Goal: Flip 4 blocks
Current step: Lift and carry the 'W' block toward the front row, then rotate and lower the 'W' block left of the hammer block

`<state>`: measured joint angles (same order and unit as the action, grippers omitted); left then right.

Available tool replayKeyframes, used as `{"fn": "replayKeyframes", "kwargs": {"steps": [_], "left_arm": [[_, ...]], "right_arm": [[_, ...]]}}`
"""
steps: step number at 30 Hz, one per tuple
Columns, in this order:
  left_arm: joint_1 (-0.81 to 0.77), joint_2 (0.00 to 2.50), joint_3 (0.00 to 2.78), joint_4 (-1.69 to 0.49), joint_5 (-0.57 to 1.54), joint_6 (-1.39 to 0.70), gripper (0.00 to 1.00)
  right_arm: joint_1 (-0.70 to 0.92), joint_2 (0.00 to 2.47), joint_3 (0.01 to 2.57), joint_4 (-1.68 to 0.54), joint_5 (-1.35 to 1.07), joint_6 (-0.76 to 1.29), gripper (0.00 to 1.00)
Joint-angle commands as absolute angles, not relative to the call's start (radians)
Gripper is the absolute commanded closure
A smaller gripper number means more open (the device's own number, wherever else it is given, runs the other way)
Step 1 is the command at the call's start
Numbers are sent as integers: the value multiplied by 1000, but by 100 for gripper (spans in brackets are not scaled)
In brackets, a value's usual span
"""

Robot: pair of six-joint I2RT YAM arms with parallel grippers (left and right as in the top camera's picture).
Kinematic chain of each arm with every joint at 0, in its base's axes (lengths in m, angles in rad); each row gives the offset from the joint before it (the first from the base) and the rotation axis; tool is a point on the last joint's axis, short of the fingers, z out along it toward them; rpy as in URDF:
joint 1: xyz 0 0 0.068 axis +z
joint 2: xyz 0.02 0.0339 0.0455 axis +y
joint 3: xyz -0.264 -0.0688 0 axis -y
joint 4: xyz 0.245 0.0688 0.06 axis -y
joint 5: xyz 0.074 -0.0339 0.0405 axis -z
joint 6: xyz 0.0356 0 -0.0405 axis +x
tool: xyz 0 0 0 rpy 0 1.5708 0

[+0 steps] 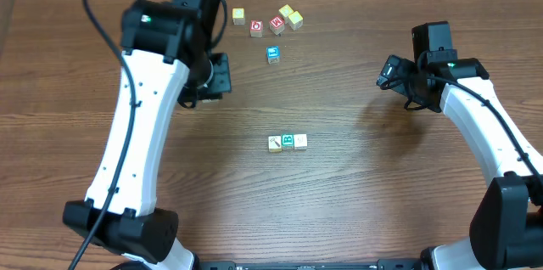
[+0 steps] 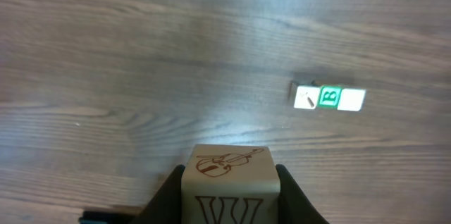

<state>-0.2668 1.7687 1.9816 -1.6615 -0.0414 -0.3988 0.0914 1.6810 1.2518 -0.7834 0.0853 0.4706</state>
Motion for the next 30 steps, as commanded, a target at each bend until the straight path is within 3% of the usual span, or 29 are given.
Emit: {"fn": "replayKeyframes", "kwargs": {"steps": [1, 14, 22, 24, 26, 30], "left_arm": [[-297, 1759, 1837, -1604, -31, -444, 82], [-376, 1759, 1277, -1097, -14, -565, 78], [-376, 1759, 1135, -883, 27, -565, 78], [-375, 1759, 1136, -882, 27, -565, 72], [-373, 1759, 1135, -882, 27, -565, 57], [-368, 1758, 1146, -886, 27, -561, 48]], "right_arm": [[89, 1670, 1266, -780, 88, 466, 0], [89, 1670, 1266, -780, 88, 466, 0], [89, 1670, 1266, -780, 88, 466, 0], [89, 1670, 1266, -780, 88, 466, 0], [89, 1670, 1266, -780, 88, 466, 0], [89, 1670, 1266, -780, 88, 466, 0]]}}
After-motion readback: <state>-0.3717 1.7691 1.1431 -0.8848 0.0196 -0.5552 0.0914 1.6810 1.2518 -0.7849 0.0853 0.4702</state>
